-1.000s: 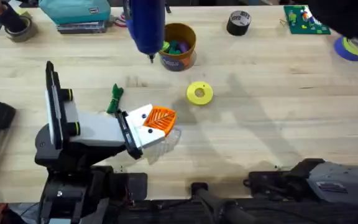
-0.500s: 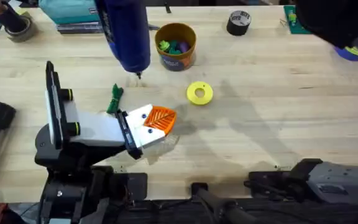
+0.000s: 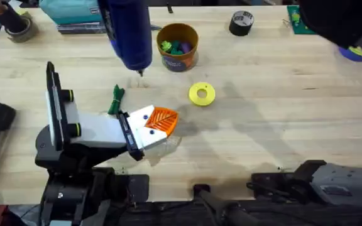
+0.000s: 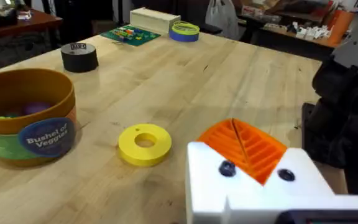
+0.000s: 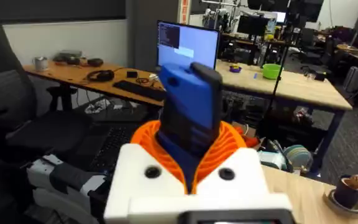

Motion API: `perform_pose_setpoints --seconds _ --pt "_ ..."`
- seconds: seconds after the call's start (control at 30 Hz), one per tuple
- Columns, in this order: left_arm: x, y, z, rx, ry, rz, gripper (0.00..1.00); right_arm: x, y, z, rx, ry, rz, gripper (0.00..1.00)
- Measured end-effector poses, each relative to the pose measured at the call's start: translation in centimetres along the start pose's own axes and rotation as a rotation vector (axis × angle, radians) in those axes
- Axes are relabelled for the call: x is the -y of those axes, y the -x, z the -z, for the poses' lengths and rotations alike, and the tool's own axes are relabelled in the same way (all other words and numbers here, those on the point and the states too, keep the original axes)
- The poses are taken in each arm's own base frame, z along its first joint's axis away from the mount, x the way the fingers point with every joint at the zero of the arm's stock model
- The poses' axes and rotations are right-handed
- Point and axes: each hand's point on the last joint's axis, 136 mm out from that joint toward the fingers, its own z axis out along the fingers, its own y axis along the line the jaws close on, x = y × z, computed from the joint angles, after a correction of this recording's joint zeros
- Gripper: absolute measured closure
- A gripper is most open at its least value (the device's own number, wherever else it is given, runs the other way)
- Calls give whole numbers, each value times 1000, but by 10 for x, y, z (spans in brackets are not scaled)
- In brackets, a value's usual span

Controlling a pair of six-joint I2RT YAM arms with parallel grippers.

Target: Pick up the gripper from the table and insert it into the empty holder that is missing its gripper. Then pick up a screw, insert it into the mounting hole, and use the screwdriver to tighten it. Finally, clean up the table by picking up the vegetable and placing it into the bucket.

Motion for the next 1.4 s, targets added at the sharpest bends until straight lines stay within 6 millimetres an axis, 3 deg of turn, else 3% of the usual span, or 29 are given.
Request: perform_pose_setpoints --seconds 0.9,1.4 --pt "0 0 0 0 0 0 996 -8 -50 -4 -19 21 14 977" --pt "0 0 0 0 0 0 996 -16 -60 -11 -18 46 2 977"
